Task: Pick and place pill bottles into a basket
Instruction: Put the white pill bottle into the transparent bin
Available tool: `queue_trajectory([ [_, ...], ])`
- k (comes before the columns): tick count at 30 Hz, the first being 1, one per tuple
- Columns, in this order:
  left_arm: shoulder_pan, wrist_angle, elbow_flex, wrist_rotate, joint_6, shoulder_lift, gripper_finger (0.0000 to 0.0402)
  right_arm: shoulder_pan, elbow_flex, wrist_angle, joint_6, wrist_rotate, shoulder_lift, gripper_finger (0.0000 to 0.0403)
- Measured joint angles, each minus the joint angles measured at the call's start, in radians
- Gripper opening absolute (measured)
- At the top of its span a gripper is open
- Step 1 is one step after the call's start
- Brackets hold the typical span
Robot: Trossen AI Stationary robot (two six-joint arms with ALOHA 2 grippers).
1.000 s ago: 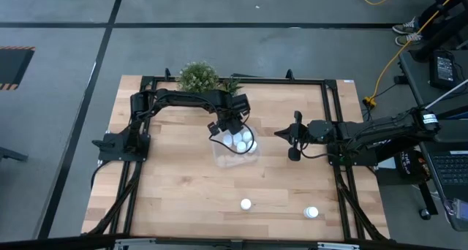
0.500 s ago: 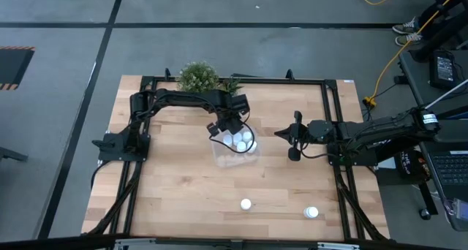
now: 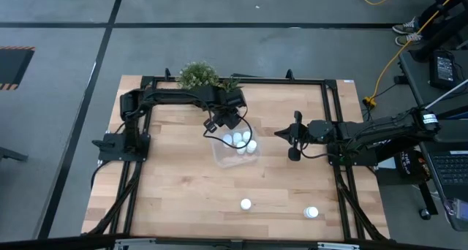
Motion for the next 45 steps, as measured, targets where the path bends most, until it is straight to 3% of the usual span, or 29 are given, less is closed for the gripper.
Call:
queue_trajectory([
  [13,-0.013,-0.035,0.001,-0.014,-0.132,-0.171,0.0145,0.0,0.0,0.008,-0.007,0.0,0.0,0.0005],
  [24,-0.142,-0.08,0.002,-0.106,-0.261,-0.282,0.015,0.0,0.0,0.026,-0.035,0.001,0.0,0.0005],
  [33,-0.246,-0.213,0.002,-0.089,-0.446,-0.29,0.0144,0.0,0.0,0.116,-0.063,0.001,0.0,0.0005],
  [37,-0.293,-0.206,0.002,-0.039,-0.486,-0.29,0.0144,0.0,0.0,0.122,-0.063,0.001,0.0,0.0005],
  [45,-0.341,-0.205,0.002,-0.037,-0.551,-0.29,0.0144,0.0,0.0,0.122,-0.061,0.001,0.0,0.0005],
])
